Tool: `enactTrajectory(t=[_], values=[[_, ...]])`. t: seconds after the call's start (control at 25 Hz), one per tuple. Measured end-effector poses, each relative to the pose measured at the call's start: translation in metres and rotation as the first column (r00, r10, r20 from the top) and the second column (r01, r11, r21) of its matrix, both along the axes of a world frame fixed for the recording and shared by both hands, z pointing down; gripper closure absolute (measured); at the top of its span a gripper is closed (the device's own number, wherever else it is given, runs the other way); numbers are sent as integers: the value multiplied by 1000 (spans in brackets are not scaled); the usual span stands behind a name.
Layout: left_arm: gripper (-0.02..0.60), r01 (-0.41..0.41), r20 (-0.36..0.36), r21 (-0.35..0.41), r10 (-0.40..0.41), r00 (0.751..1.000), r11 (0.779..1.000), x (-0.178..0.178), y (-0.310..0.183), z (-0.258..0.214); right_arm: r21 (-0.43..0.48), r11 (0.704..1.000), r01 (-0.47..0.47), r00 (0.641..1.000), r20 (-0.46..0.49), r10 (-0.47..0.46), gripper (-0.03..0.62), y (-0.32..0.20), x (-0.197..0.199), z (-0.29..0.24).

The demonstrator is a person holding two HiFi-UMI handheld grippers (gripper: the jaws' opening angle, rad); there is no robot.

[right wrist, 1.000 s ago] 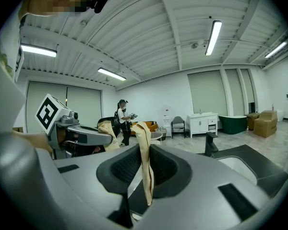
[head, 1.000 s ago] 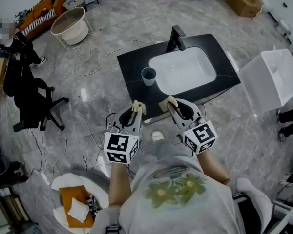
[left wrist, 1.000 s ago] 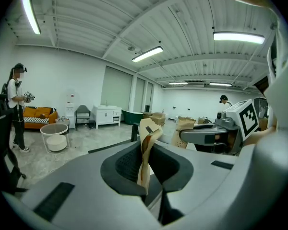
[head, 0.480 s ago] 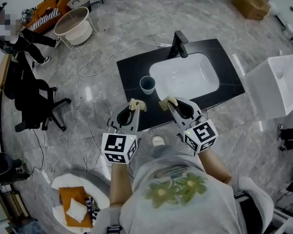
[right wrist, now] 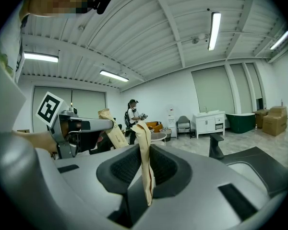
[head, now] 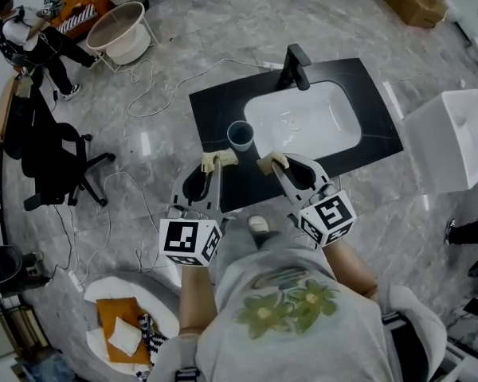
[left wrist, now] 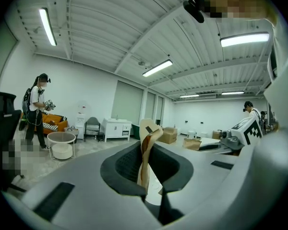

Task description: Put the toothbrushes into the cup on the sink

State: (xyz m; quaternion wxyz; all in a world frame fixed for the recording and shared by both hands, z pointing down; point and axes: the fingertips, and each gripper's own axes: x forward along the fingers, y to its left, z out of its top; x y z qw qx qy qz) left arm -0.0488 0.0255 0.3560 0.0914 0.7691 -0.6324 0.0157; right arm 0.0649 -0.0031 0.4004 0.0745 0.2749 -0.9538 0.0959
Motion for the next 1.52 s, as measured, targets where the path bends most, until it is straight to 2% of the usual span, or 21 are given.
enactTrajectory(t=[0.2, 0.64, 0.92, 1.36, 1.52], values=[[532, -1, -14, 11, 1, 1000, 1000, -12, -13, 0, -6, 1000, -12, 1000, -2, 12, 517, -6, -10, 4], [532, -78, -55, -13, 77, 995, 997, -27, -56, 1, -36, 997, -74, 997, -21, 73, 517, -34, -29, 3], [532, -130, -34, -45, 128, 991, 990, -28, -76, 16, -54, 992, -110, 994, -32, 108, 517, -51, -33, 14], [531, -148, -22, -73, 146, 989, 986, -37, -92, 30, -62, 989, -131, 991, -49, 128, 517, -66, -43, 22], [531, -154, -38, -79, 151, 988, 985, -37, -99, 33, -68, 988, -136, 990, -55, 133, 517, -73, -44, 24]])
